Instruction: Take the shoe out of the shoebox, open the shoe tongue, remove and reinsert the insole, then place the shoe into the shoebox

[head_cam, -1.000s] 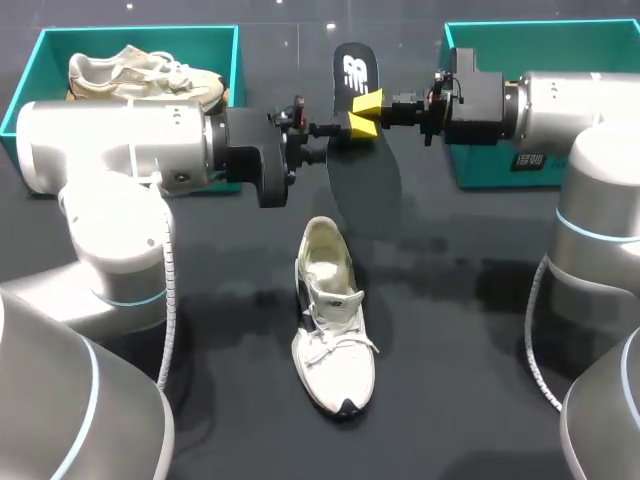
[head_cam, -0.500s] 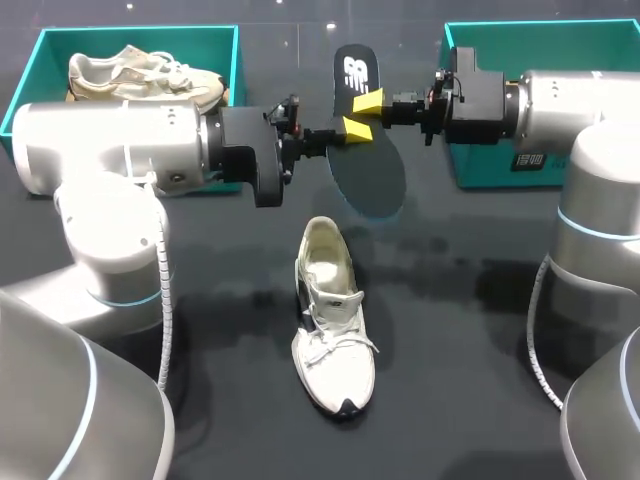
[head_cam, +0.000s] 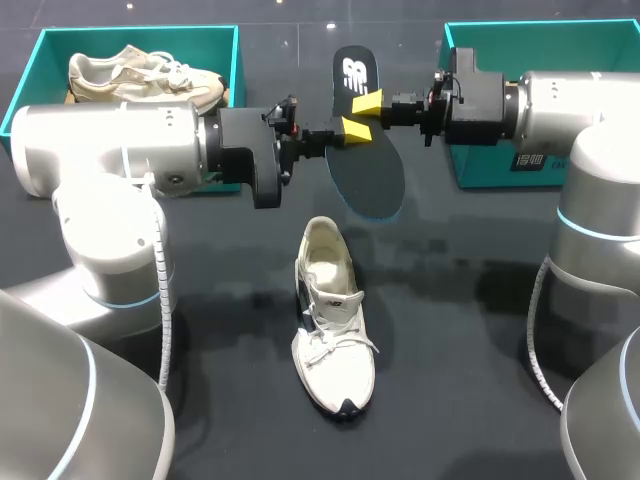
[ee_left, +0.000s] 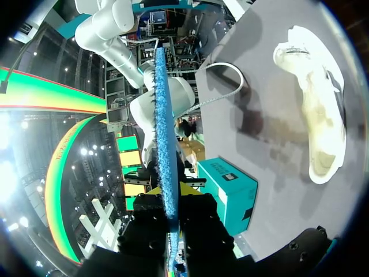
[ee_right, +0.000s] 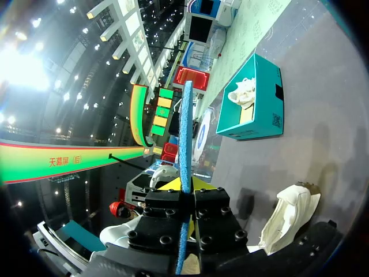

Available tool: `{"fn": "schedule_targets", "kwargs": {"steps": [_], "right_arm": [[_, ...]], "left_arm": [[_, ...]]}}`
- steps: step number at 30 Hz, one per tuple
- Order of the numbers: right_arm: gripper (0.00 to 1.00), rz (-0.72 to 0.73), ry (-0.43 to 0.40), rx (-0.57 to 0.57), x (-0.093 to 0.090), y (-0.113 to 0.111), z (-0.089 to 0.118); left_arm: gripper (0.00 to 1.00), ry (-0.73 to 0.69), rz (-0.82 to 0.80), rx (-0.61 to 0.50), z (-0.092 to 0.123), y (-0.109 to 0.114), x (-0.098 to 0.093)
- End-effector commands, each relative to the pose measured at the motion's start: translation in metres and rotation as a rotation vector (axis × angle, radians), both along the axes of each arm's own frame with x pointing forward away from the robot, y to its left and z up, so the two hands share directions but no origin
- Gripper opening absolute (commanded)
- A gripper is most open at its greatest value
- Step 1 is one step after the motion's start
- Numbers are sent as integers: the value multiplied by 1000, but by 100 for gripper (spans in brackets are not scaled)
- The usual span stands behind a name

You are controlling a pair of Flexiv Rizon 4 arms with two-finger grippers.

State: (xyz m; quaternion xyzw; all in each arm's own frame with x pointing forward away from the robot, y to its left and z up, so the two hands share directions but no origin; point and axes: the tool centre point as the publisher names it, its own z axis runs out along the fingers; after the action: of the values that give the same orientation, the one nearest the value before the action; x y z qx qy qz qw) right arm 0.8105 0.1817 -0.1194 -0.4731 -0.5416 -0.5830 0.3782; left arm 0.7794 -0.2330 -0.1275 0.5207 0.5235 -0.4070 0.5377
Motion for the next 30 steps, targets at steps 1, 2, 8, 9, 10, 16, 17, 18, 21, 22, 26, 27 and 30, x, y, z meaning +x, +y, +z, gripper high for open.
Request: {"fn": "schedule_targets", "kwargs": {"steps": [1, 2, 8, 9, 10, 16, 17, 18, 21, 22, 26, 27, 30], "right_arm": [[100, -1, 1, -1, 2, 1, -1], [100, -2, -2, 1, 2, 1, -1], [100, -6, -13, -1, -4, -8, 2], [100, -8, -20, 1, -6, -11, 2], [100, -5, -35, 7, -8, -14, 2], [100, 9, -55, 0, -20, -32, 3], [100, 14, -59, 0, -22, -34, 4], [100, 17, -62, 2, -24, -37, 4], [100, 24, -57, 3, -27, -40, 3], [100, 24, -57, 3, -27, -40, 3], [100, 24, -57, 3, -27, -40, 3], [100, 24, -57, 3, -27, -40, 3], [100, 24, -57, 3, -27, -40, 3]], "left_arm": [[0, -5, 1, -6, 0, 2, -5], [0, -5, 1, -6, 0, 2, -5], [0, 4, 14, -9, 2, 16, -6], [0, 21, 14, -7, 2, 20, -6], [0, 33, 20, -1, 2, 24, -6], [0, 178, 19, 45, 2, 50, -7], [0, 211, 15, 53, 2, 54, -8], [0, 262, 7, 63, 2, 57, -8], [0, 426, -26, 65, 2, 65, -8], [0, 453, -15, 65, 3, 68, -9], [0, 450, 8, 79, 3, 70, -12], [0, 450, 8, 79, 3, 70, -12], [0, 450, 8, 79, 3, 70, -12]]}}
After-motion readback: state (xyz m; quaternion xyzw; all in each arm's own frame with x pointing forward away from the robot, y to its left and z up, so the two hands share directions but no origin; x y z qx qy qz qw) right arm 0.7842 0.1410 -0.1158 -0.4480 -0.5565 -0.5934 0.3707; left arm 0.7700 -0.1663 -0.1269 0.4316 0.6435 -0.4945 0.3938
